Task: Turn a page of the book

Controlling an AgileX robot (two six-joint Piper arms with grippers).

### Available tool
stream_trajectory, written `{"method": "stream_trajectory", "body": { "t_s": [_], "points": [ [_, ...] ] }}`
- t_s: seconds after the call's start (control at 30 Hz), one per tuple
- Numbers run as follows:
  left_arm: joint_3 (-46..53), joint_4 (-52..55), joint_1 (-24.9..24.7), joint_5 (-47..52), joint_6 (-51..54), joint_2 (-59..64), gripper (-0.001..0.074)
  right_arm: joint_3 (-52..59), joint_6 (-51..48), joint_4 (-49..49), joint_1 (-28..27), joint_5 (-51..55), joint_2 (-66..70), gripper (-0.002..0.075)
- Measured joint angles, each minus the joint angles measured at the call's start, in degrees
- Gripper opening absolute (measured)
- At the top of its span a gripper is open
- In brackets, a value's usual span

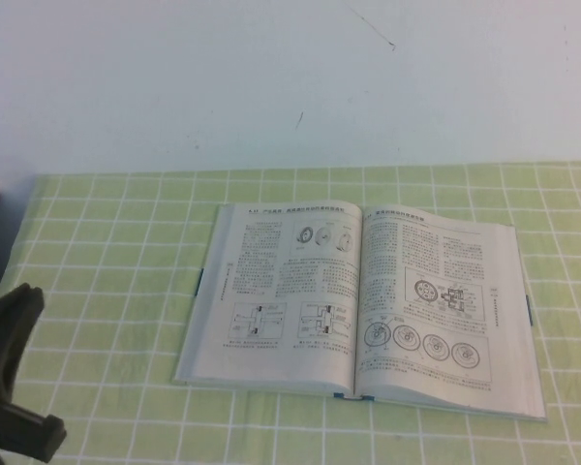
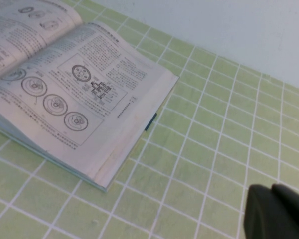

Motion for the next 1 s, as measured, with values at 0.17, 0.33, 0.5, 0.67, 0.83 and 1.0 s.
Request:
{"method": "stream_trajectory", "body": {
  "t_s": [0.17, 0.33, 0.5, 0.67, 0.83, 1.0],
  "points": [
    [5.8, 1.7, 1.6, -8.7, -0.1, -6.3, -0.0003, 0.0, 0.0, 0.0, 0.0, 0.0, 0.0, -0.0003],
    [7.2, 5.1, 8.6, -6.3, -0.1, -8.8, -0.0003, 0.0, 0.0, 0.0, 0.0, 0.0, 0.0, -0.0003],
    [7.4, 10.3, 16.2, -0.6, -4.6, -10.0, -0.0003, 0.0, 0.0, 0.0, 0.0, 0.0, 0.0, -0.0003],
    [7.9, 17.0, 22.3, 5.1, -13.9, -12.6, -0.0003, 0.0, 0.0, 0.0, 0.0, 0.0, 0.0, -0.0003],
    [12.5, 18.9, 24.4, 6.6, -19.4, -18.1, -0.0003, 0.0, 0.0, 0.0, 0.0, 0.0, 0.0, -0.0003],
    [16.6, 19.2, 24.4, 8.5, -21.0, -24.7, -0.0003, 0.0, 0.0, 0.0, 0.0, 0.0, 0.0, -0.0003]
  ]
}}
